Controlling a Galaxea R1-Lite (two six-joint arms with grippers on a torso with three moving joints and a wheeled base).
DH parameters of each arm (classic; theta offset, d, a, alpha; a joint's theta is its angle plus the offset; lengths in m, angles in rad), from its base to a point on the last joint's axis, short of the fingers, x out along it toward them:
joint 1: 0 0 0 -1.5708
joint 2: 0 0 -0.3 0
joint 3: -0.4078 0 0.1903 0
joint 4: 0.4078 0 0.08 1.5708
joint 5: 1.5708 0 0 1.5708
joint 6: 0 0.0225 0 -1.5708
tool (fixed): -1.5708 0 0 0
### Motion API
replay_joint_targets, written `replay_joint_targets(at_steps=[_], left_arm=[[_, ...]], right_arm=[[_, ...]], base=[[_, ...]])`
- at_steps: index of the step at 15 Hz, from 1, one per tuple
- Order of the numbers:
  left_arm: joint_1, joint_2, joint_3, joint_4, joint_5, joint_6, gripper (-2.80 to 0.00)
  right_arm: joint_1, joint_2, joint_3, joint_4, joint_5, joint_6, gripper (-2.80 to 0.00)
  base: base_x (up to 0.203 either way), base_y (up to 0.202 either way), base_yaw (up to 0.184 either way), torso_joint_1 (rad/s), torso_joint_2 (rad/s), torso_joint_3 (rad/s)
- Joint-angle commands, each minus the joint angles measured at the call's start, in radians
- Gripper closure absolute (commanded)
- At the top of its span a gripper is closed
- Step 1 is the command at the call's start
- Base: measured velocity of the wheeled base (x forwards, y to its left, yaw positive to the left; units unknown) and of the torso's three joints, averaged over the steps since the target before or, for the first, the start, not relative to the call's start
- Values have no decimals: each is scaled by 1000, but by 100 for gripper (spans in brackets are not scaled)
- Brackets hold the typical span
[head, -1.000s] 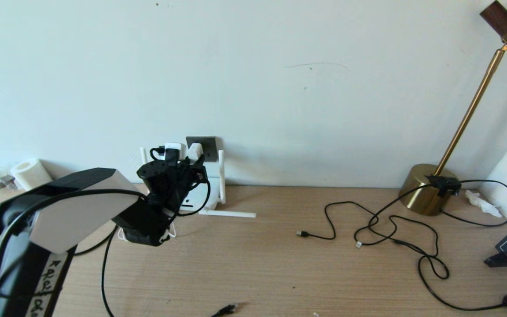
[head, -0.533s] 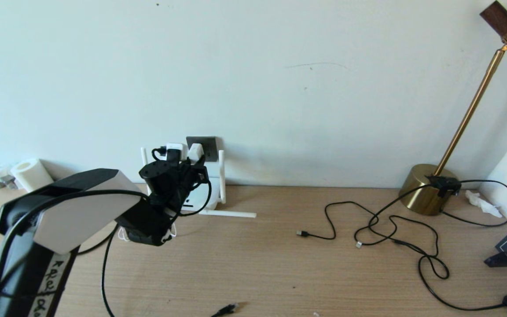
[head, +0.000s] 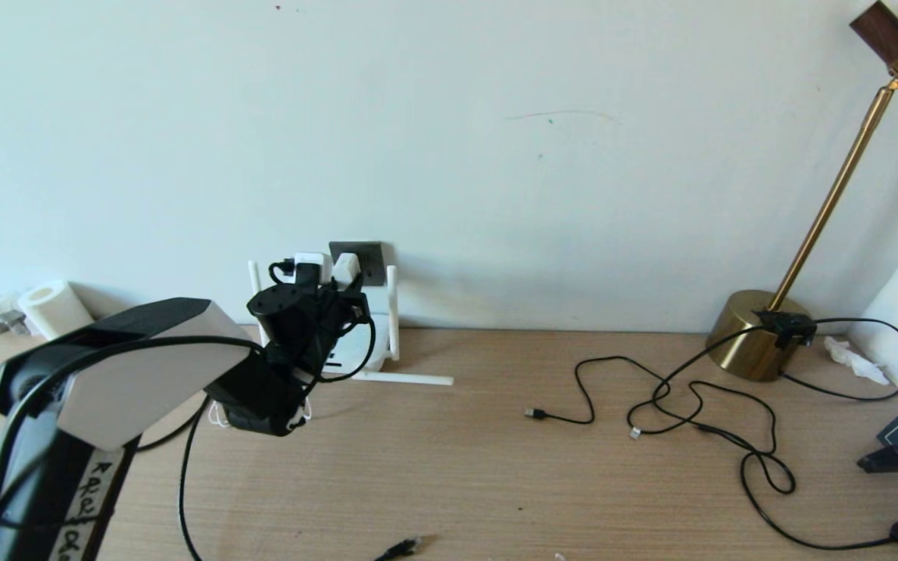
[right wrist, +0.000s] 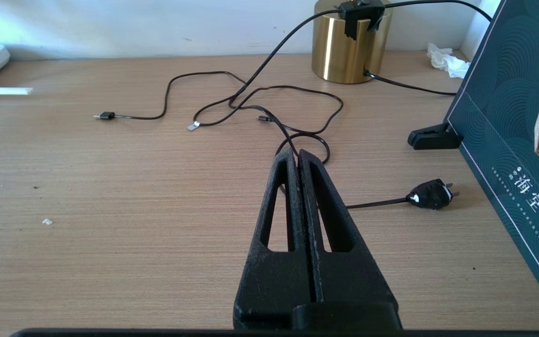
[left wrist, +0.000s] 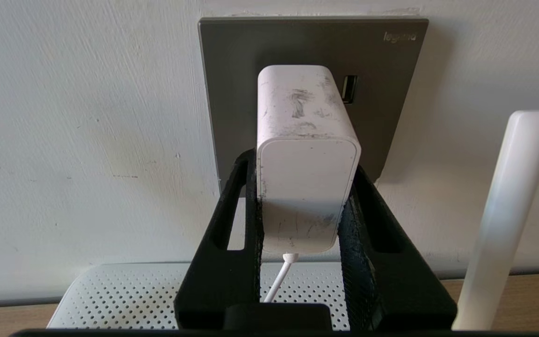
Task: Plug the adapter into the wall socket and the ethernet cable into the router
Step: Plug plug into socket
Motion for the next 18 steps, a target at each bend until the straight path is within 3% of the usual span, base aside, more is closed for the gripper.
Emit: replay_joint_targets(at_steps=[1,18], left_arm=[[0,-15,16,-7,2,1,0],[2,-3,12,-8,2,-2,0]], right_arm=[[0,0,0,0,0,1,0],[0,0,0,0,0,1,0]], base=[[0,0,0,0,0,0],[0,0,0,0,0,0]])
